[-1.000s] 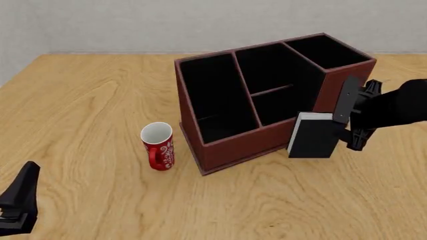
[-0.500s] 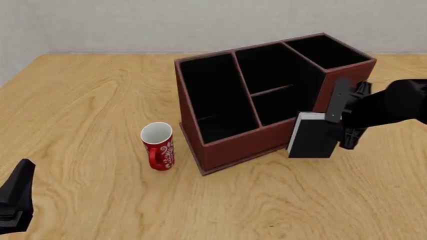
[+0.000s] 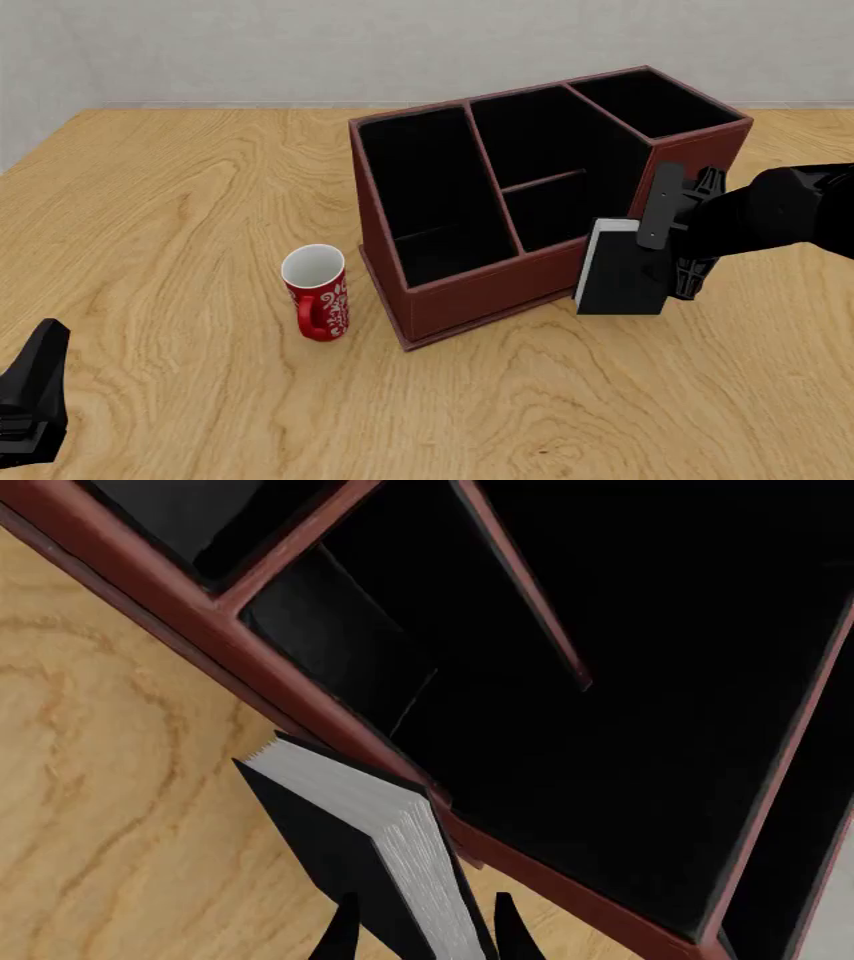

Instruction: Pick up the book and place it in the left compartment of the caddy.

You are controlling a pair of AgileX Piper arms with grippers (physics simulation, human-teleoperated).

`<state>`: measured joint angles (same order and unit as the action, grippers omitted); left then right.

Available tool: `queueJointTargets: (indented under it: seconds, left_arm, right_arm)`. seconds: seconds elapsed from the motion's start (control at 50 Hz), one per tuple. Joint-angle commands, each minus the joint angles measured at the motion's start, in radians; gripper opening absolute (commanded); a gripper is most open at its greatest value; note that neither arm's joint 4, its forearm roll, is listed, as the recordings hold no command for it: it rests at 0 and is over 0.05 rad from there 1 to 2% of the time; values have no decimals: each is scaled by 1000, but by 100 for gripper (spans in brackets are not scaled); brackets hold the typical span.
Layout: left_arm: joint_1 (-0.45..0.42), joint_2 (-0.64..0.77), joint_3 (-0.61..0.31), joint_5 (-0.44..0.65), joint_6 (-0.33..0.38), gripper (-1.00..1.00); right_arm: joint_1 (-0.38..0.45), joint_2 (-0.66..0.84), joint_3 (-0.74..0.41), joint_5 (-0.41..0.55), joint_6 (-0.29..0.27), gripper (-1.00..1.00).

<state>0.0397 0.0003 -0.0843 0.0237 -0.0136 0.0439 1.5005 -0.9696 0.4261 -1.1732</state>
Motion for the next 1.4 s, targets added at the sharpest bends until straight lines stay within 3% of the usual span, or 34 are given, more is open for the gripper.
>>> queueJointTargets:
  seconds: [0.02,0.14,0.16,0.74,1.4]
  left_arm:
    - [2,0,11,-11,-2,100]
    - [2,0,12,-13,-1,100]
    - [2,0,9,-11,-2,100]
    - [-6,0,-30,16,-10,100]
    - [-36,0,-75,36,-31,100]
  right_arm:
    - [8,25,10,9,2,100]
    - [8,18,15,10,2,100]
    - [8,14,20,9,0,-100]
    - [49,-101,139,55,10,-100]
    - [47,-380,291,164,-52,-100]
